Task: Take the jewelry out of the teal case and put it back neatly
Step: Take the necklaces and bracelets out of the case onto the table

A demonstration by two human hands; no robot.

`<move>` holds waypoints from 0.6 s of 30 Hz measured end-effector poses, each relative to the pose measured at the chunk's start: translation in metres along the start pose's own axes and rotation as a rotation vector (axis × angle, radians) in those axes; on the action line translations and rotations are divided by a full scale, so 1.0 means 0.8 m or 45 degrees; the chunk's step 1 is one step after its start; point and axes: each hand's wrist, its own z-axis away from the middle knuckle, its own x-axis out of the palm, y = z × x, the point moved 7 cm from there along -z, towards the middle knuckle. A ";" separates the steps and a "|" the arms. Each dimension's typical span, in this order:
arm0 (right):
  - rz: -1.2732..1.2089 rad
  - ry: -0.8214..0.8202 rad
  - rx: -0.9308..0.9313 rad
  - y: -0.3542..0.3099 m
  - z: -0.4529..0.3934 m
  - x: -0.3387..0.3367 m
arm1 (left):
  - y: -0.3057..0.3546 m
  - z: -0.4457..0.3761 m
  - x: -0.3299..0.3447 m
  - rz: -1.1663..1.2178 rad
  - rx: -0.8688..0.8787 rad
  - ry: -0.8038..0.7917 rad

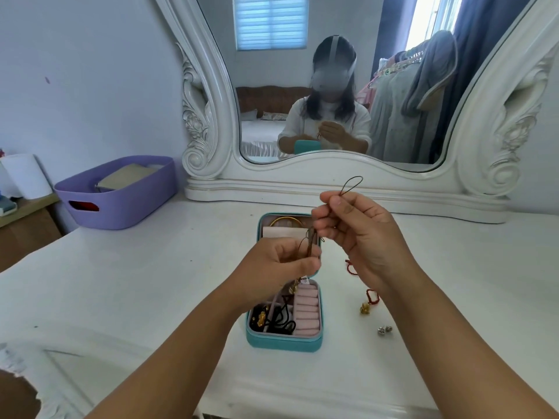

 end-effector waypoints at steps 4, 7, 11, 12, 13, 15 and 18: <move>-0.122 0.059 -0.075 -0.019 -0.002 -0.013 | -0.006 -0.002 -0.003 -0.102 -0.034 0.058; -0.175 0.105 -0.100 -0.025 -0.002 -0.024 | 0.001 -0.003 -0.005 -0.095 -0.027 0.121; -0.116 0.140 0.012 -0.014 0.003 -0.038 | 0.014 -0.006 0.008 0.244 -0.067 0.035; -0.068 0.145 0.056 -0.008 0.005 -0.041 | 0.017 -0.008 0.011 0.272 -0.063 0.020; 0.001 0.156 0.100 -0.003 0.007 -0.044 | 0.020 -0.009 0.014 0.292 -0.063 0.022; 0.198 0.187 0.186 0.007 0.014 -0.052 | 0.026 -0.012 0.015 0.354 -0.061 0.055; 0.463 0.189 0.218 0.012 0.024 -0.057 | 0.028 -0.016 0.014 0.405 -0.062 0.084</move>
